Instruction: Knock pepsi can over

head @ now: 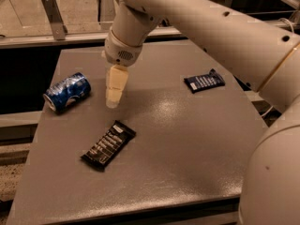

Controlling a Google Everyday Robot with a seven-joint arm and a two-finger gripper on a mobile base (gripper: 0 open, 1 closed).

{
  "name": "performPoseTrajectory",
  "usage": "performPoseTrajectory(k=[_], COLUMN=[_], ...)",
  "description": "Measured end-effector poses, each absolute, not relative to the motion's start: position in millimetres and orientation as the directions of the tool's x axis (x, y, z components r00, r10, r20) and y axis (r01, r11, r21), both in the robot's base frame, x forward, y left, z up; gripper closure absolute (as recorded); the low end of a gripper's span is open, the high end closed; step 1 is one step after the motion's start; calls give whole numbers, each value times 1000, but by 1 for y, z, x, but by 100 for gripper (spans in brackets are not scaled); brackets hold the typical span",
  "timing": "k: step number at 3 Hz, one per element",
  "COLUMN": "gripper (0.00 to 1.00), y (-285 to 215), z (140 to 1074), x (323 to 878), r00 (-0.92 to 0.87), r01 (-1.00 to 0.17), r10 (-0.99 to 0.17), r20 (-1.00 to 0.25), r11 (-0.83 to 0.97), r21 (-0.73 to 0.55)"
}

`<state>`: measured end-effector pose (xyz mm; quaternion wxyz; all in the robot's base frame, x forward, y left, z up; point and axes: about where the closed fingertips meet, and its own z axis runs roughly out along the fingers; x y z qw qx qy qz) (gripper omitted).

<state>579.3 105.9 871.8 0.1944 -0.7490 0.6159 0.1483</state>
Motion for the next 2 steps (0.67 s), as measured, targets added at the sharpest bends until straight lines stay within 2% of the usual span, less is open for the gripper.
performPoseTrajectory(k=[2], gripper=[0], y=[32], z=[902], x=[616], r00=[72], r01=[-979], r10=[-762], r20=[-643], r11=[68], r21=[-191])
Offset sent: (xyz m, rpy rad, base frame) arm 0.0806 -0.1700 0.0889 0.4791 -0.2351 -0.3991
